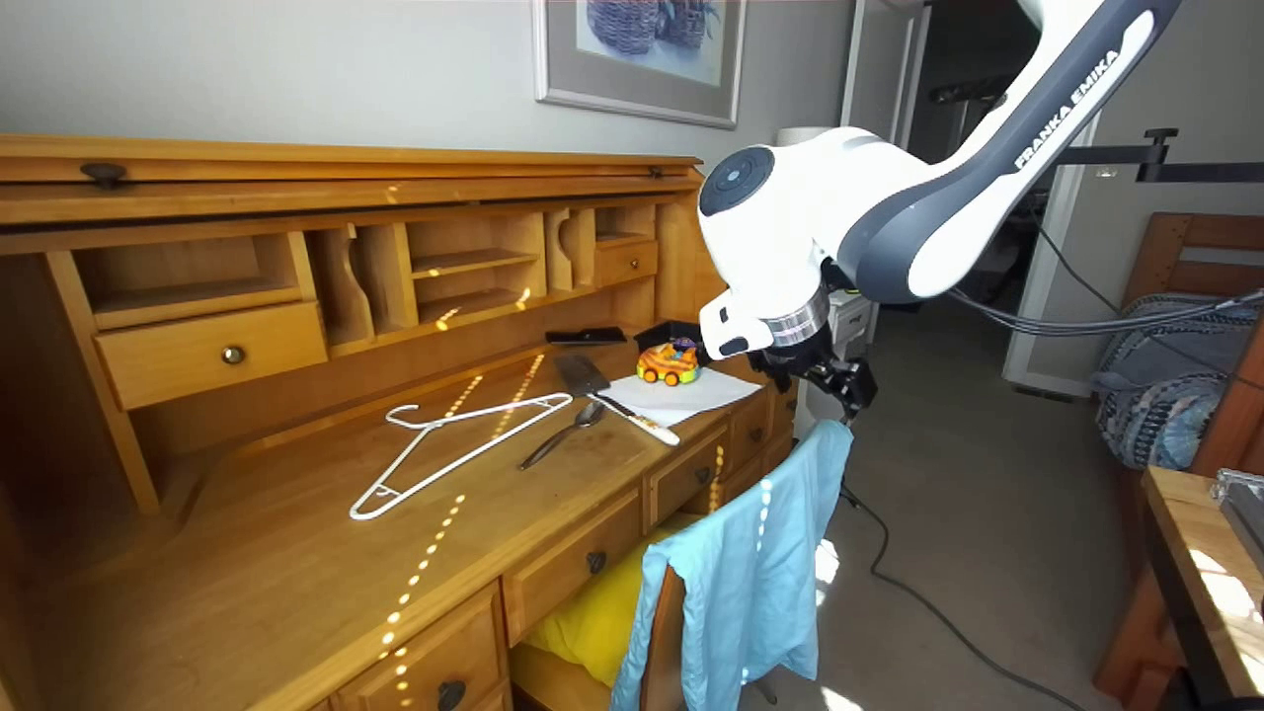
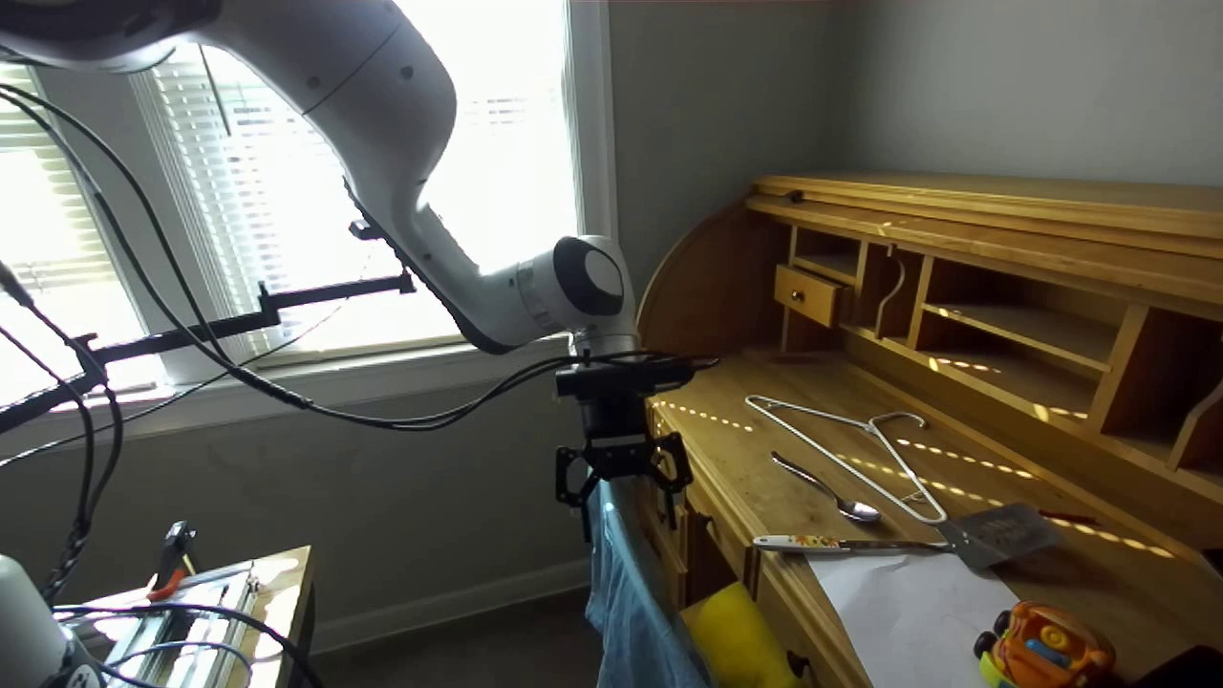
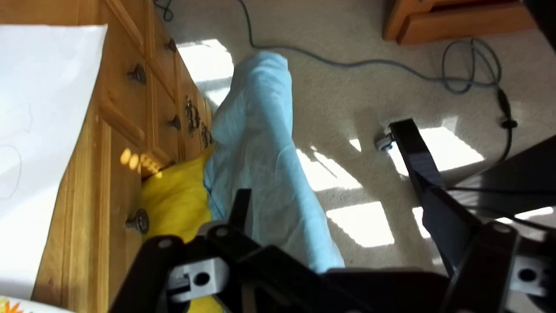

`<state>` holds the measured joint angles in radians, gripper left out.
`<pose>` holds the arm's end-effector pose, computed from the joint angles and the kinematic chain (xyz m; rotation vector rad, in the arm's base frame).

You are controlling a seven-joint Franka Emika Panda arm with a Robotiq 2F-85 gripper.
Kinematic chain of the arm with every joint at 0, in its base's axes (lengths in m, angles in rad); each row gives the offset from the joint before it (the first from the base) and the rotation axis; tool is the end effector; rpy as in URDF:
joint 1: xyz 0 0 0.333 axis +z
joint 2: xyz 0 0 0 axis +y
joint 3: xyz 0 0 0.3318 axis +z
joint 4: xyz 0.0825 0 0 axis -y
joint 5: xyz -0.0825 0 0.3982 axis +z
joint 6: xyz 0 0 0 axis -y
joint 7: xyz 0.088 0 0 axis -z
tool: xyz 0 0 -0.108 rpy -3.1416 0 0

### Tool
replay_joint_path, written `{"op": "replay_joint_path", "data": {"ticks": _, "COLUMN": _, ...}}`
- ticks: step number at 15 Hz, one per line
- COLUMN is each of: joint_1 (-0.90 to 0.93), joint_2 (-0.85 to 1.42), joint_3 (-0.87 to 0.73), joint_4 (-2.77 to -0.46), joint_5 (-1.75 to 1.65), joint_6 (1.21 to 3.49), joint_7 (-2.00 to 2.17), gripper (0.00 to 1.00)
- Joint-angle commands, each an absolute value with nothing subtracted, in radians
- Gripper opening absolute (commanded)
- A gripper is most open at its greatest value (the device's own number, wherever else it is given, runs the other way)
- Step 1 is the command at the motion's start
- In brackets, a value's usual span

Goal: Put the towel on the table

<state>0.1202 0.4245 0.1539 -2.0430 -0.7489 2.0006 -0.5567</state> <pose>0.5579 0.1130 0.2161 2.0599 1.5863 -0.6674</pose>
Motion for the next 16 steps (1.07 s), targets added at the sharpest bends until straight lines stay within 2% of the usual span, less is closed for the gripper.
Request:
{"op": "replay_joint_path", "data": {"ticks": 1, "joint_1": 0.063, "joint_2": 0.436, "joint_3": 0.182, "joint_4": -2.075, "joint_5": -0.622, "joint_6": 2.165, "joint_7": -0.598, "gripper": 1.00}}
{"op": "replay_joint_path", "data": {"ticks": 5, "joint_1": 0.035, "joint_2": 0.449, "joint_3": 0.165, "joint_4": -2.113, "joint_5": -0.510, "joint_6": 2.274, "joint_7": -0.642, "gripper": 1.00}}
{"op": "replay_joint_path", "data": {"ticks": 11, "joint_1": 0.035, "joint_2": 0.491, "joint_3": 0.143, "joint_4": -2.110, "joint_5": -0.495, "joint_6": 2.310, "joint_7": -0.690, "gripper": 1.00}}
{"op": "replay_joint_path", "data": {"ticks": 12, "joint_1": 0.041, "joint_2": 0.492, "joint_3": 0.140, "joint_4": -2.111, "joint_5": -0.497, "joint_6": 2.300, "joint_7": -0.682, "gripper": 0.75}}
{"op": "replay_joint_path", "data": {"ticks": 13, "joint_1": 0.044, "joint_2": 0.491, "joint_3": 0.141, "joint_4": -2.112, "joint_5": -0.497, "joint_6": 2.296, "joint_7": -0.680, "gripper": 0.74}}
{"op": "replay_joint_path", "data": {"ticks": 16, "joint_1": 0.051, "joint_2": 0.481, "joint_3": 0.140, "joint_4": -2.119, "joint_5": -0.503, "joint_6": 2.295, "joint_7": -0.672, "gripper": 0.52}}
